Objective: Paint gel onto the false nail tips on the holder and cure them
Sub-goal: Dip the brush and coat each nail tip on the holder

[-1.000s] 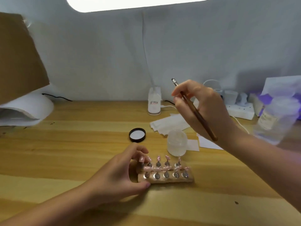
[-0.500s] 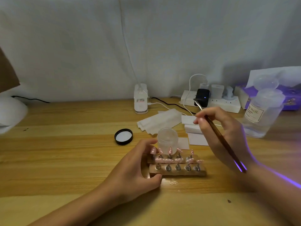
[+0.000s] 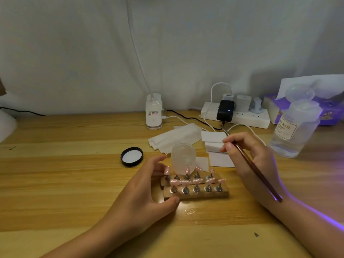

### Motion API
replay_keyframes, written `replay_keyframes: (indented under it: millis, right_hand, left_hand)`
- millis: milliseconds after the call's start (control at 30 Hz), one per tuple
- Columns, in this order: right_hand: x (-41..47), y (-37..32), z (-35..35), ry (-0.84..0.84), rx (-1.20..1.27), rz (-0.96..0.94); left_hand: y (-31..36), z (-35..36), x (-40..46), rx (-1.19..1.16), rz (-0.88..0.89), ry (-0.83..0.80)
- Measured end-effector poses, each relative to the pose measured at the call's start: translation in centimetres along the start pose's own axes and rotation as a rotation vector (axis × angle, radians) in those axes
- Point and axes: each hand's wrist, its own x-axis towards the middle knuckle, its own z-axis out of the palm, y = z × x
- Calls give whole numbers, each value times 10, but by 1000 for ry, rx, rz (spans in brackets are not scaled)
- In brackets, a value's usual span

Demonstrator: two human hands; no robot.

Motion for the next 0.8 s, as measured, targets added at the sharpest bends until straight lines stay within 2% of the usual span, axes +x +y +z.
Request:
replay_keyframes:
  millis: [300,533,800]
  right_hand:
    - [1,5,-2,16,73,45]
    - [-3,1,-2,38,130,79]
    - [-6,-9,-6,53,108,-17]
  left_hand:
    - [4,-1,0,46,42,107]
    - [7,-1,-1,-52,16,121]
    - [4,-2,-3,-46,33,107]
